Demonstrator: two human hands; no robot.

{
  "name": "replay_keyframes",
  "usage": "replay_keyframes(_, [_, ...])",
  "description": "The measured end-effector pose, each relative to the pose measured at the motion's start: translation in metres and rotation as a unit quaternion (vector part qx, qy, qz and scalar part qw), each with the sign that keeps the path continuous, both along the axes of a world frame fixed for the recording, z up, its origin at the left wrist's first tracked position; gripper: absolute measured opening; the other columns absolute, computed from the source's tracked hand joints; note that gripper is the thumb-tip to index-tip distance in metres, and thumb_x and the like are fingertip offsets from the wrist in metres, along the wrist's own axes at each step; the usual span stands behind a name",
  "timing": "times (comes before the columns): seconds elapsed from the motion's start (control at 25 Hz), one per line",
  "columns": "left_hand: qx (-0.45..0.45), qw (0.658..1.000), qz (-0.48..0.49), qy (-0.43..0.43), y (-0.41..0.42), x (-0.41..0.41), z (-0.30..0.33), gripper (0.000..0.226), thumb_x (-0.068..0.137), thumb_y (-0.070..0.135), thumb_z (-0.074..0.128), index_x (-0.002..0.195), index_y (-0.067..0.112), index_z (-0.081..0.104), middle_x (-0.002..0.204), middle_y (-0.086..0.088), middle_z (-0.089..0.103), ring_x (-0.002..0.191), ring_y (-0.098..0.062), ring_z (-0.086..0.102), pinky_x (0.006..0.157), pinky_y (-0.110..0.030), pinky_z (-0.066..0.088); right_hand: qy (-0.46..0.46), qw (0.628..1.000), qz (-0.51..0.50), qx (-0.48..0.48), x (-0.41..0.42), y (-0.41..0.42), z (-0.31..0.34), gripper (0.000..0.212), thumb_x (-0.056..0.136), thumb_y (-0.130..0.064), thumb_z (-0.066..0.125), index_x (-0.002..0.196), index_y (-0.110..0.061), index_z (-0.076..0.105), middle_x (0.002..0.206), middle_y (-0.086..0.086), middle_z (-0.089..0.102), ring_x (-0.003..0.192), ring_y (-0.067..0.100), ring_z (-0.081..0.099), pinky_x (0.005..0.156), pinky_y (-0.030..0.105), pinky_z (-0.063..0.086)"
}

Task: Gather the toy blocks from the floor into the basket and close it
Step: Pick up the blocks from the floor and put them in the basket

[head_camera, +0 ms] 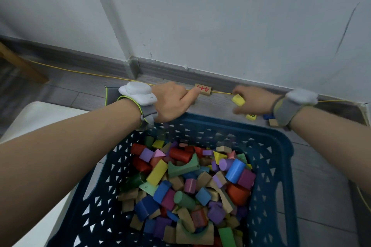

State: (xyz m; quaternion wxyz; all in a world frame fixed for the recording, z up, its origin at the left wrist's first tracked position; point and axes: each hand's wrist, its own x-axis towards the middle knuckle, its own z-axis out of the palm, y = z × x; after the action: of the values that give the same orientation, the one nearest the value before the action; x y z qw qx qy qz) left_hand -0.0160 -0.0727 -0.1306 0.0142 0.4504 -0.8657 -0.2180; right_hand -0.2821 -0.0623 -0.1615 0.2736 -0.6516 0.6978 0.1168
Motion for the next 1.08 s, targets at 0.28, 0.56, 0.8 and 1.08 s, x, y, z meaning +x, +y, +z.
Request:
replay_keyframes(0.28, [0.009, 1.0, -0.015, -0.007, -0.004, 0.001, -0.004, 0.084, 0.086, 0.069, 0.002, 0.059, 0.011, 0.056, 0.057, -0.008, 0.062, 0.055, -0.02, 0.059, 0.074, -0.042, 0.051, 0.072, 0.992, 0.096, -0.029, -0.018, 0.01, -0.084, 0.065, 0.092, -0.025, 0.056, 0.148, -0.02, 0.024, 0.149, 0.016, 0.026, 0.126, 0.044, 0.045, 0.103, 0.052, 0.04])
replay_keyframes(0.56, [0.007, 1.0, -0.021, -0.006, -0.004, 0.001, -0.003, 0.078, 0.087, 0.067, 0.004, 0.059, 0.014, 0.054, 0.058, -0.007, 0.061, 0.058, -0.021, 0.058, 0.077, -0.043, 0.05, 0.09, 0.961, 0.258, -0.04, -0.007, 0.001, -0.086, 0.08, 0.097, -0.022, 0.051, 0.152, -0.041, -0.005, 0.162, 0.015, -0.001, 0.139, 0.047, 0.029, 0.11, 0.049, 0.038])
replay_keyframes(0.8, [0.014, 0.999, -0.03, -0.009, -0.005, 0.001, -0.001, 0.073, 0.095, 0.06, 0.008, 0.061, 0.014, 0.055, 0.058, -0.008, 0.063, 0.057, -0.017, 0.058, 0.074, -0.038, 0.049, 0.068, 0.968, 0.238, -0.038, -0.004, -0.006, -0.086, 0.057, 0.09, -0.033, 0.061, 0.14, -0.04, 0.033, 0.148, 0.005, 0.029, 0.126, 0.04, 0.043, 0.106, 0.048, 0.04])
replay_keyframes(1.08, [0.014, 1.0, -0.012, -0.009, -0.004, 0.002, 0.0, 0.07, 0.098, 0.057, 0.013, 0.058, 0.017, 0.054, 0.062, -0.008, 0.063, 0.059, -0.019, 0.057, 0.078, -0.039, 0.05, -0.283, 0.947, -0.075, -0.132, 0.009, -0.004, -0.028, 0.04, 0.079, -0.012, 0.075, 0.11, -0.032, 0.059, 0.115, 0.003, 0.051, 0.1, 0.027, 0.059, 0.07, 0.04, 0.061])
